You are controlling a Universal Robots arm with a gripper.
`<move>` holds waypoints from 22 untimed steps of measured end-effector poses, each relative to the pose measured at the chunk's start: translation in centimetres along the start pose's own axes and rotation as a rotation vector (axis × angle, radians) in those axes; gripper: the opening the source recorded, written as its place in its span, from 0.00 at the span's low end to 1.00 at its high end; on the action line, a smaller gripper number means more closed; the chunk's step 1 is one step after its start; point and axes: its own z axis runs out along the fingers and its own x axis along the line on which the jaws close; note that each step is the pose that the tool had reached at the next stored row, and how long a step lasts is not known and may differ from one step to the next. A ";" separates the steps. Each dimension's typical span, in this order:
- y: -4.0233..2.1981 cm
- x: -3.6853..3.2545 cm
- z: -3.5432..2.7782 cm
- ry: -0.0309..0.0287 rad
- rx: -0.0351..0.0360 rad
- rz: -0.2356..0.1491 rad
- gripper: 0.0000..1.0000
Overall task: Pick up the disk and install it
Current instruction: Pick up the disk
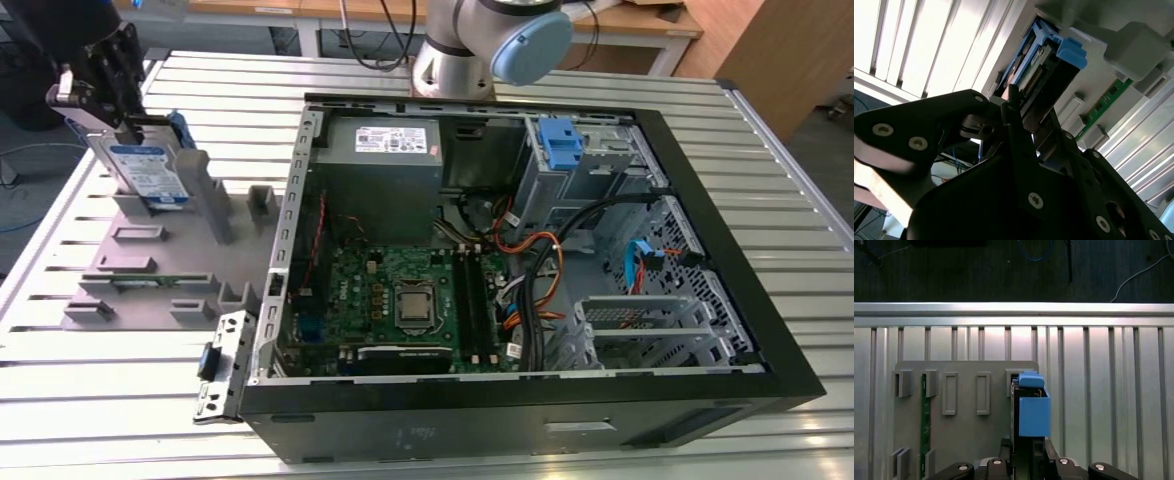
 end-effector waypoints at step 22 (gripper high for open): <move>0.01 0.06 -0.03 0.0166 -0.0003 -0.007 0.35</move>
